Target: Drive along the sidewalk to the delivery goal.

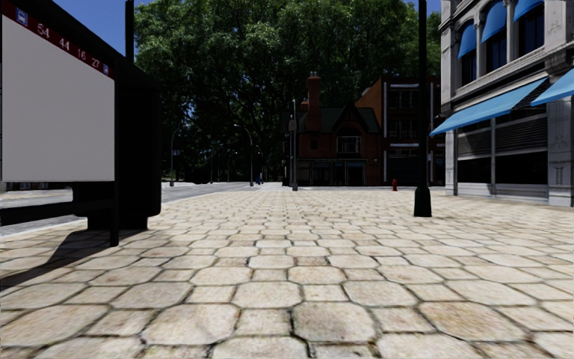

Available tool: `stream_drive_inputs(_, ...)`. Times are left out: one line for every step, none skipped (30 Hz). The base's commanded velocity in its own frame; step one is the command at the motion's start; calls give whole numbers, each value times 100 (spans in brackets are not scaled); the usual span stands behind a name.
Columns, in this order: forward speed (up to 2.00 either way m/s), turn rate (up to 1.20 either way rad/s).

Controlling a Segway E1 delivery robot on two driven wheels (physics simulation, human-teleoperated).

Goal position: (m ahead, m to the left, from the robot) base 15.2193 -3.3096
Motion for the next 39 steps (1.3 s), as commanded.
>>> stream_drive_inputs(200, 0)
stream_drive_inputs(200, 0)
stream_drive_inputs(200, 0)
stream_drive_inputs(200, 0)
stream_drive_inputs(200, 0)
stream_drive_inputs(200, 0)
stream_drive_inputs(200, 0)
stream_drive_inputs(200, 0)
stream_drive_inputs(200, -4)
stream_drive_inputs(200, -4)
stream_drive_inputs(200, -5)
stream_drive_inputs(200, -5)
stream_drive_inputs(200, -9)
stream_drive_inputs(200, -9)
stream_drive_inputs(200, -13)
stream_drive_inputs(200, -14)
stream_drive_inputs(200, -14)
stream_drive_inputs(200, -14)
stream_drive_inputs(200, -15)
stream_drive_inputs(200, -15)
stream_drive_inputs(200, -15)
stream_drive_inputs(200, -15)
stream_drive_inputs(200, -15)
stream_drive_inputs(200, -15)
stream_drive_inputs(200, -15)
stream_drive_inputs(200, -15)
stream_drive_inputs(200, -15)
stream_drive_inputs(200, -15)
stream_drive_inputs(200, -15)
stream_drive_inputs(200, -16)
stream_drive_inputs(200, -16)
stream_drive_inputs(200, -20)
stream_drive_inputs(200, -22)
stream_drive_inputs(200, -22)
stream_drive_inputs(200, -22)
stream_drive_inputs(200, -23)
stream_drive_inputs(200, -27)
stream_drive_inputs(200, -29)
stream_drive_inputs(200, -29)
